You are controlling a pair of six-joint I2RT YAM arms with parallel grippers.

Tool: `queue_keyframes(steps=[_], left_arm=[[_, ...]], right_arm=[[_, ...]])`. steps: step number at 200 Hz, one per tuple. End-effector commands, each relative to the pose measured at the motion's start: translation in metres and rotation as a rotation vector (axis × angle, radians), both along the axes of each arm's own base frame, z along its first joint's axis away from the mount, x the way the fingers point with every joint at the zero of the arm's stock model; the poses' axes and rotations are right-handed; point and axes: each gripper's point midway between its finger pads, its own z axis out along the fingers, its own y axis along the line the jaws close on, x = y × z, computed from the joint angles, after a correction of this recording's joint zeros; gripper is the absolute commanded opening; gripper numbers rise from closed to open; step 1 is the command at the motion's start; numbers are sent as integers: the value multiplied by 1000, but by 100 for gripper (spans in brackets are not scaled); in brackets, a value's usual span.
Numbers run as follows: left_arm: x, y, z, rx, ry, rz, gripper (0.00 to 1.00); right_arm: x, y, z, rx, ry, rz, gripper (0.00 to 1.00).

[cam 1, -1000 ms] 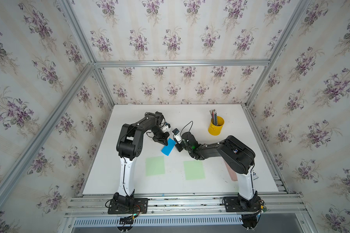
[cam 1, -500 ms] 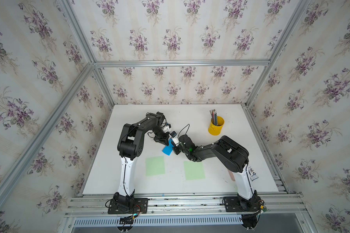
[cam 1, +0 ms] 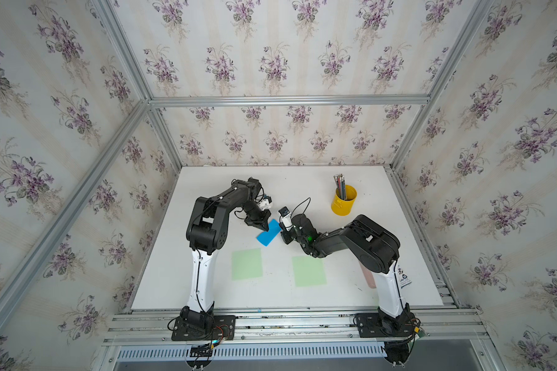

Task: Fold the square paper along the opposite sides
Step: Smooth out the paper at the center of the board.

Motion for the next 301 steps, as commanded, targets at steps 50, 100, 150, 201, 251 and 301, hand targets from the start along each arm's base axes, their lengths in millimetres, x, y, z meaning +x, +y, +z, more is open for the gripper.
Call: queue_keyframes(steps=[50, 100, 150, 201, 251, 301], left_arm=[[-4, 16, -4, 71, 15, 6, 0], [-4, 15, -4, 64, 18, 12, 0], [-3, 15, -4, 67, 16, 7, 0], [-2, 18, -3, 73, 14, 11, 0], [-2, 20, -3, 74, 14, 14, 0], [-4, 23, -5, 85, 20, 16, 0]], right_arm=[[-9, -34, -28, -149, 71, -55, 0], [-15, 8, 36, -6, -64, 43, 0], [-23, 49, 23, 0, -38, 124, 0], [-25, 28, -12, -80, 26, 68, 0], [-12, -2, -24, -102, 69, -22, 0], [-3, -10, -32, -113, 101, -51, 0]])
